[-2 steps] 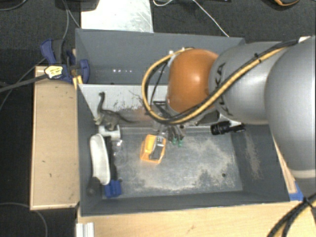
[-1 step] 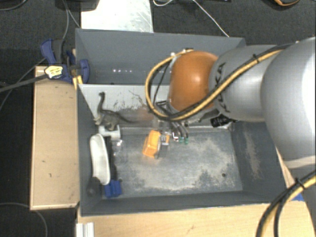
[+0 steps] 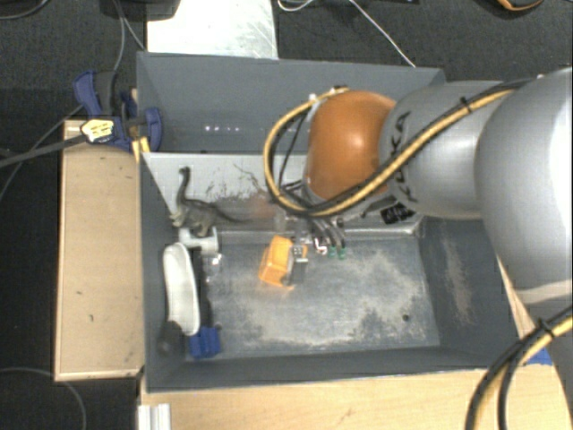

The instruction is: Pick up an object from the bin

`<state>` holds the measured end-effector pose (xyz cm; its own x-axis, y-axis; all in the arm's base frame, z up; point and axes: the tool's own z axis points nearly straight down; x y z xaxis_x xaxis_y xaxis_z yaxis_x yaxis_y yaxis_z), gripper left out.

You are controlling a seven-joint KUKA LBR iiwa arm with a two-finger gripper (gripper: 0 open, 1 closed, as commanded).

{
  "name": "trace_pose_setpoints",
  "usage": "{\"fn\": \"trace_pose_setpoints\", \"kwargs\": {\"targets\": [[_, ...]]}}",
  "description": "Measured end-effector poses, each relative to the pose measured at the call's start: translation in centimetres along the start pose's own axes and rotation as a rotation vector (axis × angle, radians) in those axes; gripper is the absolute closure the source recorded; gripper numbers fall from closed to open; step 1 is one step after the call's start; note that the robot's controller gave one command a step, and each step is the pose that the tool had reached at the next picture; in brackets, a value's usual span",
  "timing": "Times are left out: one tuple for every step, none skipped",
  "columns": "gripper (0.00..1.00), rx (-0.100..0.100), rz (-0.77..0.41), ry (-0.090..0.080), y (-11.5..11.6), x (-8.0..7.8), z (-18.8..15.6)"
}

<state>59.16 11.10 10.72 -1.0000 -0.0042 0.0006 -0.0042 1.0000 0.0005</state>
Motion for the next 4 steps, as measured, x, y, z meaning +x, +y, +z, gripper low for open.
{"fn": "trace_pose_setpoints", "kwargs": {"targets": [[0.00, -0.001, 0.458, 0.001, -0.4, 1.0, 2.2], [0.00, 0.001, 0.478, 0.002, -2.0, 1.2, 2.9], [0.00, 0.000, 0.330, 0.003, -3.2, 1.3, 3.6], [0.00, -0.001, 0.449, -0.001, -2.0, 0.9, 3.7]]}}
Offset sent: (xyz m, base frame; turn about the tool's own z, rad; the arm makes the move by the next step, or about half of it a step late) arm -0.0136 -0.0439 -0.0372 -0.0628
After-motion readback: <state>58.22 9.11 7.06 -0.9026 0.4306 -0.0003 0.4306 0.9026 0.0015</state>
